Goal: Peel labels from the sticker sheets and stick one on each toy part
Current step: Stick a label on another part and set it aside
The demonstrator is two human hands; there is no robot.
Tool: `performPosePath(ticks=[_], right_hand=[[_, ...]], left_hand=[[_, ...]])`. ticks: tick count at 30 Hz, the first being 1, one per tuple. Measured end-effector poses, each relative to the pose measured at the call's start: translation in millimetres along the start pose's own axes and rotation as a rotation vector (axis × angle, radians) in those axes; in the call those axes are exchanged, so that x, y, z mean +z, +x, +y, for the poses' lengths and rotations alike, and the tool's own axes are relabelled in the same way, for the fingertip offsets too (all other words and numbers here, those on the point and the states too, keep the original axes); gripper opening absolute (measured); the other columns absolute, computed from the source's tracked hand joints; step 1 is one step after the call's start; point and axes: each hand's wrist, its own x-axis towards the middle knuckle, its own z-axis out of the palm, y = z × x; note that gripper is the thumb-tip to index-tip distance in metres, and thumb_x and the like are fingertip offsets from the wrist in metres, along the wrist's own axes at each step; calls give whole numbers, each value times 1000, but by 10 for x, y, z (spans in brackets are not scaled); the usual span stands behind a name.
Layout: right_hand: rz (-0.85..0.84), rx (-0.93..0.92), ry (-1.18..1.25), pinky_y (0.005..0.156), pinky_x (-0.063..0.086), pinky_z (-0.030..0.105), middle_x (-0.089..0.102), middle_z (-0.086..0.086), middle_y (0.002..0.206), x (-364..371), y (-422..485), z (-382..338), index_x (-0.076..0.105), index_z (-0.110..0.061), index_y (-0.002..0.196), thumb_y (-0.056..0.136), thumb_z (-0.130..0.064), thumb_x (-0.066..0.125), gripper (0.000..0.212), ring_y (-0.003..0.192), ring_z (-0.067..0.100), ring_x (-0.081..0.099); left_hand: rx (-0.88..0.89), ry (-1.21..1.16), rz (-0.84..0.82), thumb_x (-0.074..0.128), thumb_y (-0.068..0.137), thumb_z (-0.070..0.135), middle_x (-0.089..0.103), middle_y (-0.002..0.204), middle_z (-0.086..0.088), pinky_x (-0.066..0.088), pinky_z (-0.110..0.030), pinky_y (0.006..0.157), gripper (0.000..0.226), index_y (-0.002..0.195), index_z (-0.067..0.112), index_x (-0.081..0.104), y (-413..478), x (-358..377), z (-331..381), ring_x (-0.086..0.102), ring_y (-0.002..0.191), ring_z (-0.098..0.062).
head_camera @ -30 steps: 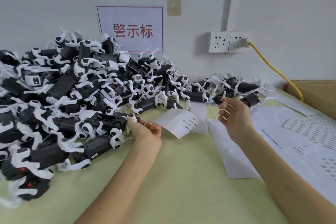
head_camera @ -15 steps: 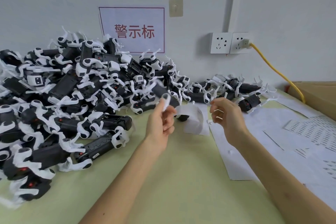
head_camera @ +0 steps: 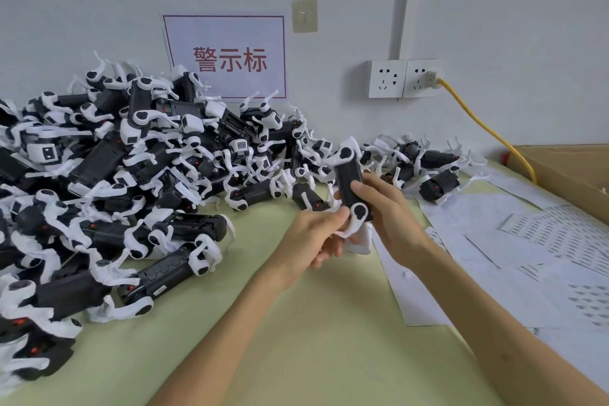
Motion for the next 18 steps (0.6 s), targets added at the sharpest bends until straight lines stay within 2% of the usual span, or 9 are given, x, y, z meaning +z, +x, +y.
performPosePath(ticks=[2, 4, 7, 11, 15, 18], right_hand=[[31, 6, 23, 72, 54, 28, 72, 7, 92, 1, 5, -15, 68, -9, 112, 86, -35, 66, 37, 79, 22, 68], [27, 7, 35, 63, 52, 28, 69, 8, 88, 9, 0, -37, 66, -6, 113, 88, -37, 65, 39, 69, 24, 63], [-43, 31, 63, 57, 49, 26, 65, 9, 90, 18, -13, -20, 62, -3, 117, 98, -40, 56, 42, 63, 21, 58], [-121, 107, 154, 77, 54, 27, 70, 3, 98, 56, -14, 2, 59, -6, 125, 86, -31, 56, 47, 88, 15, 66], [-173, 109, 160, 88, 54, 33, 67, 10, 111, 73, -29, -8, 57, -9, 131, 86, -21, 59, 46, 100, 20, 67], [-129, 91, 82, 92, 54, 36, 64, 19, 118, 127, -48, 20, 57, -8, 130, 101, -19, 56, 32, 102, 24, 66]], left_hand=[[30, -32, 82, 57, 89, 63, 57, 60, -3, 23, -17, 39, 49, 71, 20, 72, 22, -24, -19, 37, 38, -11], [65, -83, 170, 59, 91, 55, 56, 62, -6, 26, -19, 38, 43, 73, 19, 71, 47, -70, -31, 39, 37, -15], [61, -168, 247, 62, 89, 48, 63, 73, -3, 36, -23, 39, 27, 87, 22, 71, 77, -99, -31, 48, 42, -19], [9, -201, 218, 63, 95, 46, 65, 96, -2, 48, -30, 48, 37, 121, 20, 61, 82, -44, -47, 61, 59, -20], [2, -182, 202, 56, 96, 53, 70, 87, 4, 48, -22, 51, 37, 121, 27, 66, 51, -33, 11, 66, 66, -14], [28, -210, 216, 57, 104, 41, 73, 101, 2, 51, -26, 52, 21, 121, 34, 67, 31, -10, 7, 71, 77, -14]])
